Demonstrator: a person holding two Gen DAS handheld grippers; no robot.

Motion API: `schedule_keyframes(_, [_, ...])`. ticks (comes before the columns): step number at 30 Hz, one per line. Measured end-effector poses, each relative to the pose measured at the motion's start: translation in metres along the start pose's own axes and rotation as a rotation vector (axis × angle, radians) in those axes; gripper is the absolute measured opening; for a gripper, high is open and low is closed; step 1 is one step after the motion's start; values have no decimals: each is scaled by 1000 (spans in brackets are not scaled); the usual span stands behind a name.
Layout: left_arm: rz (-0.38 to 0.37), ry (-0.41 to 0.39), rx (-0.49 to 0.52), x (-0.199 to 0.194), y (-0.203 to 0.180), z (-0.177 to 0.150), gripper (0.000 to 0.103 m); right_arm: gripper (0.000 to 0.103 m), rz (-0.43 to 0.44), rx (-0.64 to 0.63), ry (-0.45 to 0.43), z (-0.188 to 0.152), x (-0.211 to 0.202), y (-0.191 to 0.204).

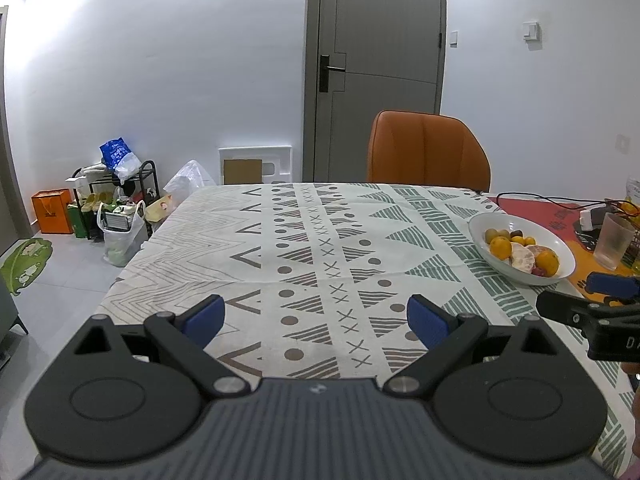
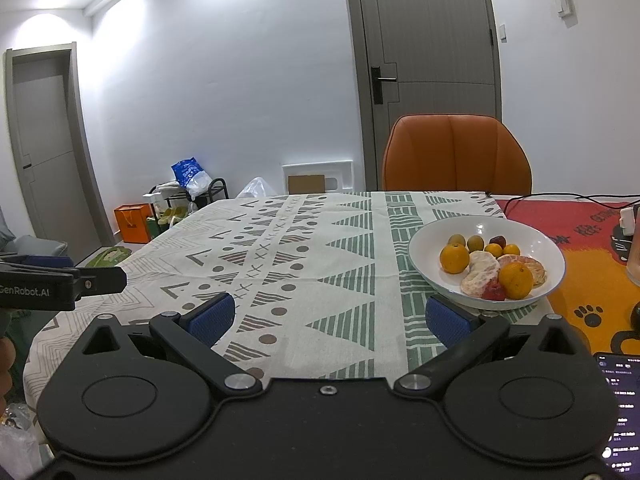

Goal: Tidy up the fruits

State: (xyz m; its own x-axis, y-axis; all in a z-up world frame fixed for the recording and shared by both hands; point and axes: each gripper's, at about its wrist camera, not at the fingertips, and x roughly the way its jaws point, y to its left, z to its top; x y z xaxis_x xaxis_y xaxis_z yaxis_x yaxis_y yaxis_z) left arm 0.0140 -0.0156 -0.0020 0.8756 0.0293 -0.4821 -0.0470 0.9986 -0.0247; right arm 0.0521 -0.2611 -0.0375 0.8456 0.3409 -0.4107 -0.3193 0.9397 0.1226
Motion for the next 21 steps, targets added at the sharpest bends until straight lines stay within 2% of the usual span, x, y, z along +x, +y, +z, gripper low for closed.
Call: schedule_keyframes(21, [-10, 2, -5, 1, -1, -1, 97, 103, -1, -9, -1, 0, -1, 2])
